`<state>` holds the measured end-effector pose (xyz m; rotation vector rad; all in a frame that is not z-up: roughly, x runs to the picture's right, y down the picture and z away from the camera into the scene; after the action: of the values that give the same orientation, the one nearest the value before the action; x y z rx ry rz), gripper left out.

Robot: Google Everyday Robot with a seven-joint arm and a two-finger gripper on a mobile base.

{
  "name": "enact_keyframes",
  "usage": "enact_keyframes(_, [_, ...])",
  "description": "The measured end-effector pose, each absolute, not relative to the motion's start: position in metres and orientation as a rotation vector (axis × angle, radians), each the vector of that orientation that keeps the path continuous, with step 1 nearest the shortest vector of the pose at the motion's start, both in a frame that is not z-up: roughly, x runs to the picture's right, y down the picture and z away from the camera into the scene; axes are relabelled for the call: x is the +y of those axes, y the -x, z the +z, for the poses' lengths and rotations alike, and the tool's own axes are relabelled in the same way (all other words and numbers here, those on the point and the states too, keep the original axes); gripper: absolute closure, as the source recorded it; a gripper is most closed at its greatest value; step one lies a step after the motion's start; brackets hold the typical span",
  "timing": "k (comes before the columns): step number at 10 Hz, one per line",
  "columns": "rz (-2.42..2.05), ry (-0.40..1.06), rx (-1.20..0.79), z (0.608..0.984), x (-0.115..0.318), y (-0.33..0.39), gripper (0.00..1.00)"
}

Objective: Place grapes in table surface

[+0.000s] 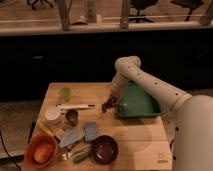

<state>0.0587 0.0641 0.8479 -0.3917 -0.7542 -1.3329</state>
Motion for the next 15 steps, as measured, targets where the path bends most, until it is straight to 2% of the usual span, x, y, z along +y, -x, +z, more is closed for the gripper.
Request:
enact_keyframes(8, [-1.327, 0.376, -0.755, 0.852, 0.06, -0.062, 0.96])
enact_keyframes(15, [-1.357, 0.419, -0.754, 0.856, 0.086, -0.028, 0.96])
